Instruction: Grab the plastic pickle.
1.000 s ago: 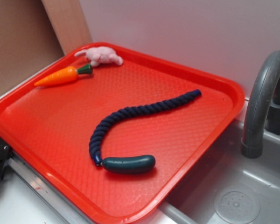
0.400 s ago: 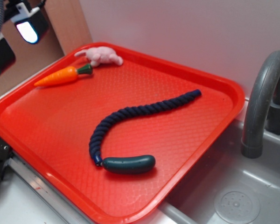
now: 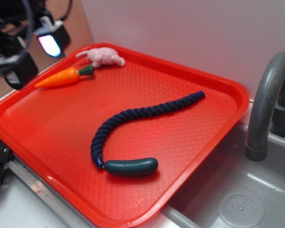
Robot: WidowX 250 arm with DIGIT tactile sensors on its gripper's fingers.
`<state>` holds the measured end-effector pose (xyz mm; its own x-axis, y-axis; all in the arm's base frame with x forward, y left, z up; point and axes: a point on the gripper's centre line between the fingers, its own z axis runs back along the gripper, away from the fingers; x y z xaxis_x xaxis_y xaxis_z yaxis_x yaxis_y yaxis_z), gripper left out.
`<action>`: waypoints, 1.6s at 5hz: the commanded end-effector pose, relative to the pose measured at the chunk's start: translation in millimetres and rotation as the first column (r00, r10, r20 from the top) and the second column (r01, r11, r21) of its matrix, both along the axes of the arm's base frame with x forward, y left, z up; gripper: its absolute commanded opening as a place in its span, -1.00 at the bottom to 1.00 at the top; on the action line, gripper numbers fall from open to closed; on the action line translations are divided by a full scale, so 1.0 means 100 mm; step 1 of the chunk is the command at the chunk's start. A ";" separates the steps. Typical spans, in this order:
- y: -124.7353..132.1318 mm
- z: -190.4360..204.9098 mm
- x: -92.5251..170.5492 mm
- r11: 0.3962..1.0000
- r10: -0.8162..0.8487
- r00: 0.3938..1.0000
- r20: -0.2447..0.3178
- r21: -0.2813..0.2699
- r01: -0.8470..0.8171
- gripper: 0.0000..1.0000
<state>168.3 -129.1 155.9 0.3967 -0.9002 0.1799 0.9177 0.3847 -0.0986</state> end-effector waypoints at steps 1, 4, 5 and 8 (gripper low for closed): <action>-0.54 -0.43 -0.18 0.949 -0.314 0.949 -0.035 0.002 0.314 1.00; -1.04 -0.99 -0.38 0.956 -0.250 0.967 -0.056 0.145 0.255 1.00; -1.10 -1.05 -0.41 0.972 -0.151 0.987 -0.047 0.173 0.157 1.00; -1.21 -1.19 -0.45 0.967 0.021 0.999 -0.039 0.255 -0.010 0.76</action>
<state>134.4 -237.1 28.5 0.4312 -0.8951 -0.1133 0.8984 0.4376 -0.0376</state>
